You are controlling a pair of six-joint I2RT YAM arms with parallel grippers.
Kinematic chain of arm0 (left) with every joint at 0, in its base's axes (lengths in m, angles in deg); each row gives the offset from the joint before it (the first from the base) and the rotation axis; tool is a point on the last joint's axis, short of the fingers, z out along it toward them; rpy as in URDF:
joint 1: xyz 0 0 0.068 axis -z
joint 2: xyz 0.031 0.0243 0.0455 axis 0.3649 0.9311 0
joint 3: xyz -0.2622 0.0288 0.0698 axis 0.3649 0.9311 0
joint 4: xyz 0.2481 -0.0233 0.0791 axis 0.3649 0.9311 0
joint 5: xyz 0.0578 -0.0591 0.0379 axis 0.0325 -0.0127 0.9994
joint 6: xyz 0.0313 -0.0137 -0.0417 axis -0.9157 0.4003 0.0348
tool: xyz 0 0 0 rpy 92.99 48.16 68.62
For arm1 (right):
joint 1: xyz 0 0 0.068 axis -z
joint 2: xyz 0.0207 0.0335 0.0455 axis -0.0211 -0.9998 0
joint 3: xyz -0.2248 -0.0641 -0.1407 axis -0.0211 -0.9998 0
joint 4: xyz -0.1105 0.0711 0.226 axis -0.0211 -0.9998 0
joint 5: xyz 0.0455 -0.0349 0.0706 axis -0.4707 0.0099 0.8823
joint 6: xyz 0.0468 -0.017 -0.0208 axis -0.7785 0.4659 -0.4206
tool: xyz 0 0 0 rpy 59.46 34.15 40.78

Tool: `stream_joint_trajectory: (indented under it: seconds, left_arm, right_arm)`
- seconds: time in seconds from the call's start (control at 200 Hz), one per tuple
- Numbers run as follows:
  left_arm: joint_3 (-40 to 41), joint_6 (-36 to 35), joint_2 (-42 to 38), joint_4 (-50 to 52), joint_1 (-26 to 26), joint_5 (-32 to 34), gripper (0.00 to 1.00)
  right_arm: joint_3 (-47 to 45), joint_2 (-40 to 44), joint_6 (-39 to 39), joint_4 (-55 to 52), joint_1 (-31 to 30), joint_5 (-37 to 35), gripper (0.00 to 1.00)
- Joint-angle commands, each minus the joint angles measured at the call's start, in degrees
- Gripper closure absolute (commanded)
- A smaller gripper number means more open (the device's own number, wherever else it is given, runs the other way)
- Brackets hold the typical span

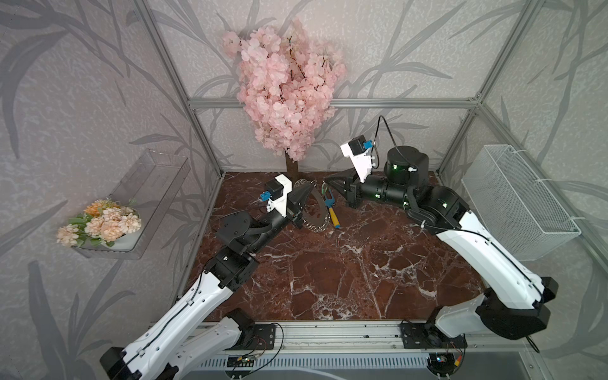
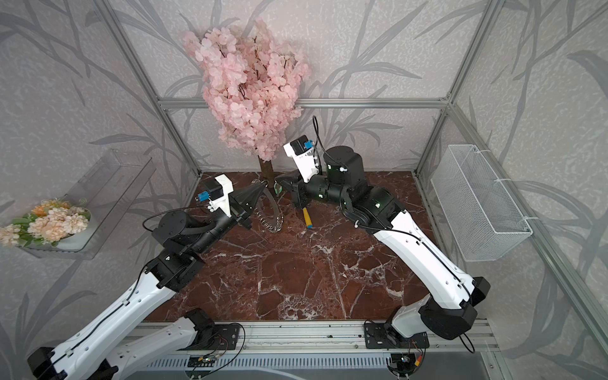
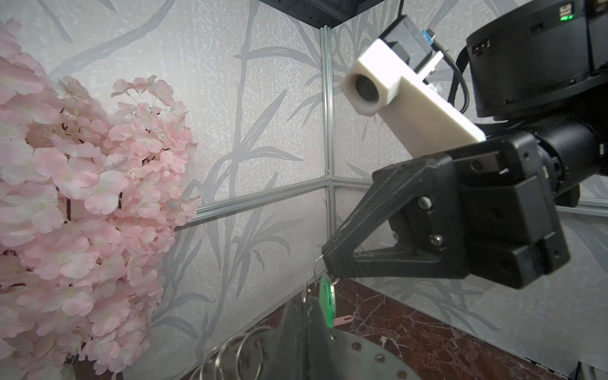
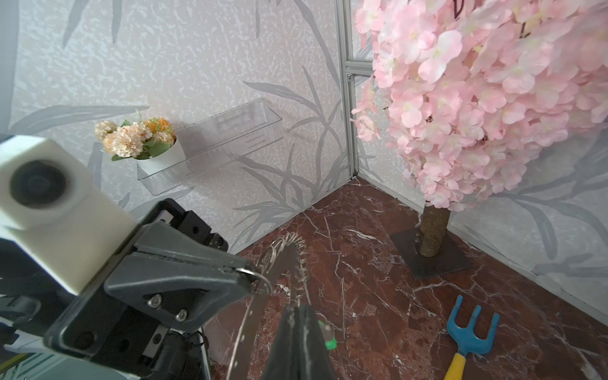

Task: Attach keys to a key ring
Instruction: Insert the key onto the keyring.

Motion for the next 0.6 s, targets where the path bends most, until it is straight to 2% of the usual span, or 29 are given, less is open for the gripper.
stream_joint_trajectory:
  seconds: [0.0, 0.595]
  left_arm:
    - [0.35, -2.99, -0.2, -3.65, 0.7, 2.63, 1.0]
    - [0.19, -2.43, 0.46, -3.31, 1.94, 1.76, 1.0]
  right_arm:
    - [0.04, -0.34, -0.99, 2.45, 0.19, 4.43, 1.0]
    - [0.04, -1.77, -2.34, 3.87, 0.13, 4.53, 1.0]
